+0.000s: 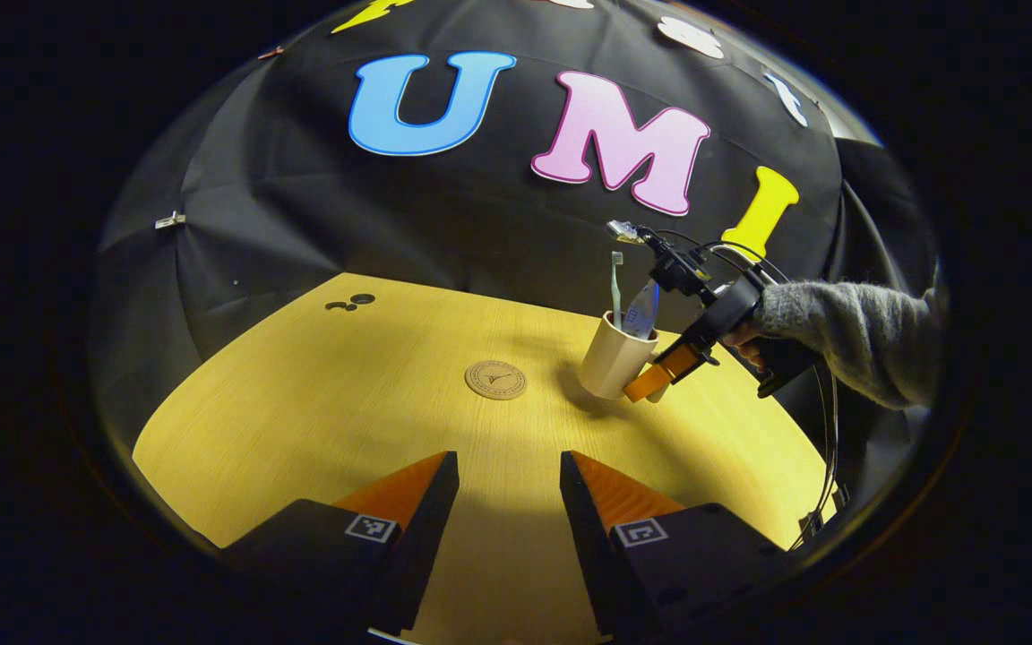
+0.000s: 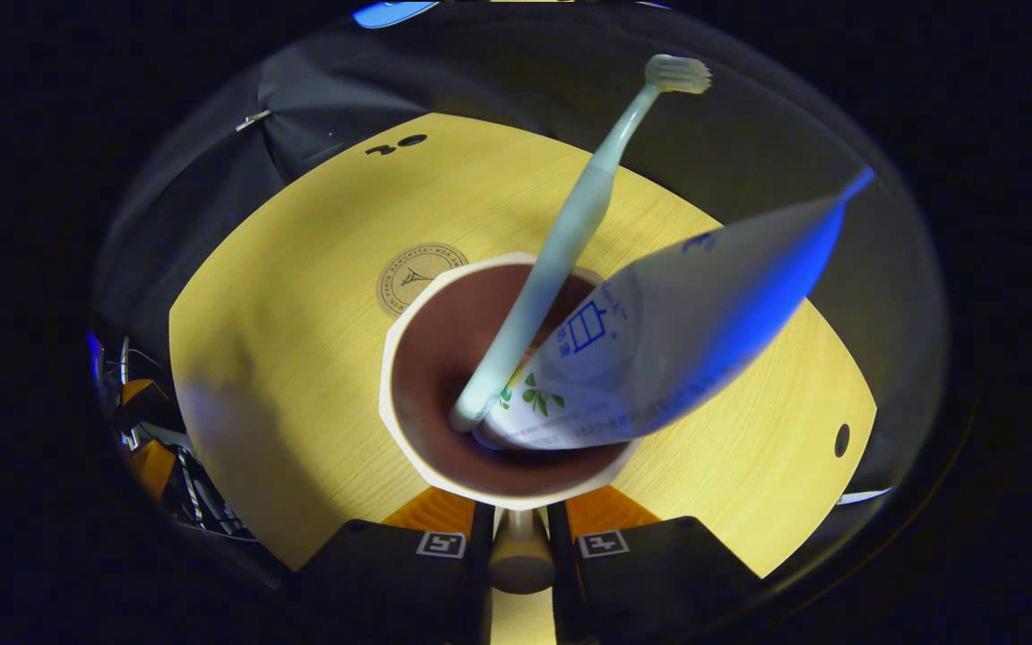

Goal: Put the toothbrush and toothpaste on the desktop into the cup, then pick up the cup and place it on the coaster on the desktop.

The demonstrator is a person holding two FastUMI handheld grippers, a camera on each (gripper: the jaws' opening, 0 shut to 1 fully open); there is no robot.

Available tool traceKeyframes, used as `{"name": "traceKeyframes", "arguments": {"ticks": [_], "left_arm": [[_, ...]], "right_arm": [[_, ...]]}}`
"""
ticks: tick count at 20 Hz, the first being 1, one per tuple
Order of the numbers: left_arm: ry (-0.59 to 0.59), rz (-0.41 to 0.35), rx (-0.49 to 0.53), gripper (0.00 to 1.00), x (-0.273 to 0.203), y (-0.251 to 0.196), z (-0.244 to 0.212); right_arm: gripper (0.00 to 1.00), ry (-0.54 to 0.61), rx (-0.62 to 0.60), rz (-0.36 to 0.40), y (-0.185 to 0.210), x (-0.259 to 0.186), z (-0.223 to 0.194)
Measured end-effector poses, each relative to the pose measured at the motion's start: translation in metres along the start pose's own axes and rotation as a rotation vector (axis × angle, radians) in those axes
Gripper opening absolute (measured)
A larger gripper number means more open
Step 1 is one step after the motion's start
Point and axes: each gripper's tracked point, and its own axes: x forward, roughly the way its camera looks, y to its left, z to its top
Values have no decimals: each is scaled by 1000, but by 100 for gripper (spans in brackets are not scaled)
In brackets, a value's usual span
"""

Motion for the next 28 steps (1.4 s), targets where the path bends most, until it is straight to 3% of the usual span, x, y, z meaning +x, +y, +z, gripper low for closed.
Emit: {"name": "traceKeyframes", "arguments": {"ticks": [7, 8, 10, 14, 17, 18, 19, 28], "left_arm": [[13, -1, -11, 73, -7, 46, 4], [15, 5, -13, 73, -8, 54, 5], [17, 23, -22, 73, -8, 72, 5], [28, 51, -38, 73, -9, 97, 5], [38, 61, -48, 73, -9, 107, 2], [41, 61, -50, 74, -8, 109, 1], [43, 61, -53, 74, -7, 110, 2], [53, 52, -52, 73, 0, 113, 3]], "right_arm": [[30, -16, -7, 10, 43, 23, 54], [25, -14, -10, 12, 47, 28, 60], [30, -9, -13, 19, 60, 42, 72], [30, 8, -25, 33, 77, 67, 88], [30, 18, -29, 26, 82, 77, 91], [25, 23, -29, 24, 81, 79, 91], [30, 31, -30, 20, 81, 83, 91], [32, 45, -28, 19, 86, 91, 93]]}}
